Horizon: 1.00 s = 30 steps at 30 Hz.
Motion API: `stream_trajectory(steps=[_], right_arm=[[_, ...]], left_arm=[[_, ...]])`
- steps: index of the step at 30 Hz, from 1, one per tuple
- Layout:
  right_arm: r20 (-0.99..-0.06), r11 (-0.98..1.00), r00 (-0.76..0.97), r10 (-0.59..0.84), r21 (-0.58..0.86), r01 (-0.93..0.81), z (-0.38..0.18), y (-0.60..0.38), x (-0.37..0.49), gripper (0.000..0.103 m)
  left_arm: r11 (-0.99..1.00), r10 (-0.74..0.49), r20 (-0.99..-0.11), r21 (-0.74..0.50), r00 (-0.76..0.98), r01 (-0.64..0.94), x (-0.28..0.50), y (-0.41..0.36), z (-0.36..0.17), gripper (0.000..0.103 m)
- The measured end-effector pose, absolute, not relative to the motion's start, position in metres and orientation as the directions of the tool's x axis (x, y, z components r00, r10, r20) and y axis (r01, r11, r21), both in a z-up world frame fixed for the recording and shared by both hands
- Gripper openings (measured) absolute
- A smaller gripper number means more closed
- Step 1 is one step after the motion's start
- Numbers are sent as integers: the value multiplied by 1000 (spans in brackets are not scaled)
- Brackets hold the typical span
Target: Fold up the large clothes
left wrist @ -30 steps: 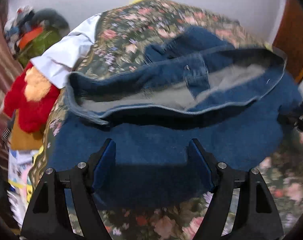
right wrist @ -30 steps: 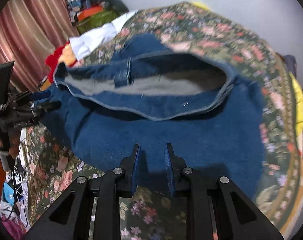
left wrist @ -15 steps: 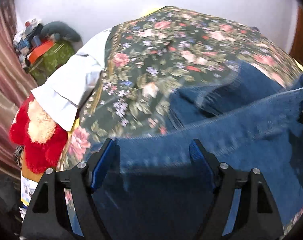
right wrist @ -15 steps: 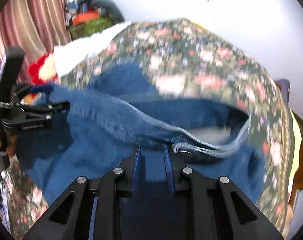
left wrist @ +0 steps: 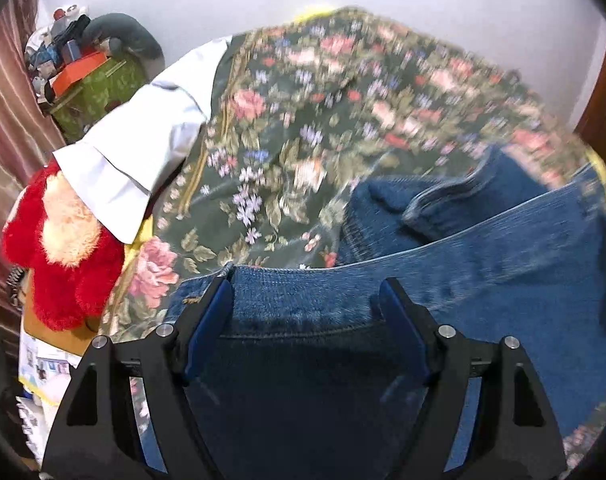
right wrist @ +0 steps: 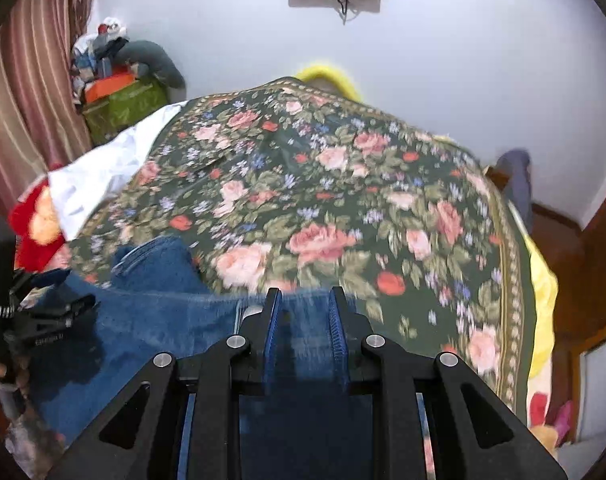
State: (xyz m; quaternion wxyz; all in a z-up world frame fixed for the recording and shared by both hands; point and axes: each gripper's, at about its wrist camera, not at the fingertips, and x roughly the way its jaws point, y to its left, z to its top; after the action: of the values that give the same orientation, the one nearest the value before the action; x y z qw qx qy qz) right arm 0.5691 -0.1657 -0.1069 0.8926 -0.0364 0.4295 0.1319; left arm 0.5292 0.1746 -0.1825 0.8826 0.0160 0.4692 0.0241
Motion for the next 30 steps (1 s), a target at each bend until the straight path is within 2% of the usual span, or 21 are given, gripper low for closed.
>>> stream_trajectory(steps=[4, 7, 10, 14, 16, 17, 20, 23, 25, 30], right_arm=[[-788, 940, 559, 259, 73, -332, -103, -173, 534, 19], [-799, 918, 534, 275, 54, -392, -110, -160, 504, 19], [-821, 908, 503, 268, 41, -417, -128, -141, 482, 19], [-886, 896, 396, 241, 46, -441, -172, -116, 470, 19], [-911, 896, 377, 171, -15, -443, -194, -110, 466, 19], [-906, 887, 391, 165, -37, -461, -199, -110, 463, 19], [-886, 861, 433, 168, -82, -502, -196, -115, 451, 19], [-891, 862, 411, 194, -46, -505, -190, -129, 447, 19], [-892, 875, 425, 156, -75, -479, -185, -139, 445, 19], [-883, 895, 453, 121, -100, -434, -171, -174, 436, 19]], left_arm=[[994, 99, -789, 104, 607, -28, 498, 174, -153, 79], [990, 110, -784, 143, 610, 7, 476, 170, -151, 81], [984, 125, -793, 175, 596, 27, 454, 168, -164, 82], [973, 187, -838, 231, 513, 22, 430, 174, -211, 86], [968, 204, -841, 250, 501, 27, 423, 181, -229, 96], [971, 195, -842, 237, 503, 20, 416, 188, -236, 103], [987, 144, -856, 157, 496, -16, 405, 205, -237, 103], [992, 128, -863, 116, 489, -54, 398, 217, -232, 103], [993, 114, -867, 94, 486, -65, 393, 223, -230, 103], [989, 146, -857, 113, 494, -96, 375, 231, -221, 103]])
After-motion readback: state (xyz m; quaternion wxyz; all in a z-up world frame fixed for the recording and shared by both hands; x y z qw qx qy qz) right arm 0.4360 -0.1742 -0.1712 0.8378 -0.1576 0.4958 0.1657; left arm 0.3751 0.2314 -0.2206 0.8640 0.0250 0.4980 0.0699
